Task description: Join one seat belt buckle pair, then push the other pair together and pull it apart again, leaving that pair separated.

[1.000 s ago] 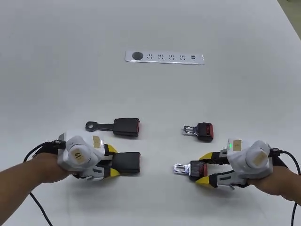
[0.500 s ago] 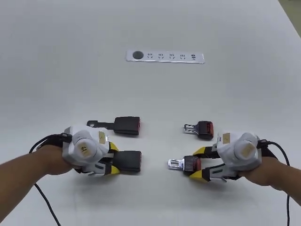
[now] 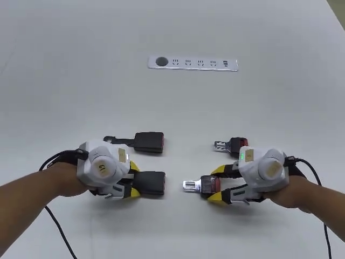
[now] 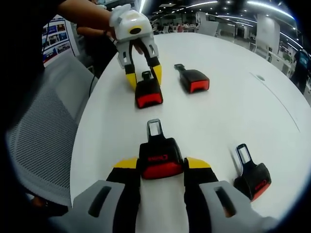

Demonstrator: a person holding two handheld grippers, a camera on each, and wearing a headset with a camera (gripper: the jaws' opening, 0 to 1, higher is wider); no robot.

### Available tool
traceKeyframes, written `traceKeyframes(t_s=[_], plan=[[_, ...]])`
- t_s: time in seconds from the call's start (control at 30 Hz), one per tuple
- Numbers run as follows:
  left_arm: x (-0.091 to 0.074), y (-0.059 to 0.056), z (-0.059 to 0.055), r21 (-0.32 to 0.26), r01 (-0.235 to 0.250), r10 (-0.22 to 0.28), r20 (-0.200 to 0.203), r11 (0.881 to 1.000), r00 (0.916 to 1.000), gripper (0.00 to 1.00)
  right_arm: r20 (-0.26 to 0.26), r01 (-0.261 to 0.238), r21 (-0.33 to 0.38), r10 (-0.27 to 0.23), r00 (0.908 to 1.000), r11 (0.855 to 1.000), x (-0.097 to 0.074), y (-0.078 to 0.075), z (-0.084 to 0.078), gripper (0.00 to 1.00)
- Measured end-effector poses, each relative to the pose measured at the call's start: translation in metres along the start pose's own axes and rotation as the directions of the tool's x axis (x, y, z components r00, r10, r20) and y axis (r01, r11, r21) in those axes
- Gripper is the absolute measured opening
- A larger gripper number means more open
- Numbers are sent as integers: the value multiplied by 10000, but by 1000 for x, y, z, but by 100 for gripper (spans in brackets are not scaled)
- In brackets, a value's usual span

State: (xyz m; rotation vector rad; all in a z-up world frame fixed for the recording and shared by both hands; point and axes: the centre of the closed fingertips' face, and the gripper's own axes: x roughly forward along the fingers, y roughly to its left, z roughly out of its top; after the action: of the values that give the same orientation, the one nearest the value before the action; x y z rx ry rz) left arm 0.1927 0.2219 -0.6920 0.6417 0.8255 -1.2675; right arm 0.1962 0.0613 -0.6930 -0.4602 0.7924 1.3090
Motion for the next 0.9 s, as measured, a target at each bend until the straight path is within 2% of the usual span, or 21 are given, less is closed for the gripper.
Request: traceKeyframes(t_s=[0.6, 0.77, 0.9], plan=[[0, -2, -1, -79, 12, -15, -380, 10000, 9993, 31, 822, -290, -169, 303, 9962, 9994, 22, 8, 37, 33], [0, -3, -1, -103, 4, -9, -497, 9999, 9988, 31, 876, -366, -279, 389, 9954, 9989, 29, 9, 37, 34], [0, -4, -1, -162, -33, 24, -532, 9999, 9986, 31, 938, -364, -361, 397, 9948, 9987, 36, 14, 43, 33]])
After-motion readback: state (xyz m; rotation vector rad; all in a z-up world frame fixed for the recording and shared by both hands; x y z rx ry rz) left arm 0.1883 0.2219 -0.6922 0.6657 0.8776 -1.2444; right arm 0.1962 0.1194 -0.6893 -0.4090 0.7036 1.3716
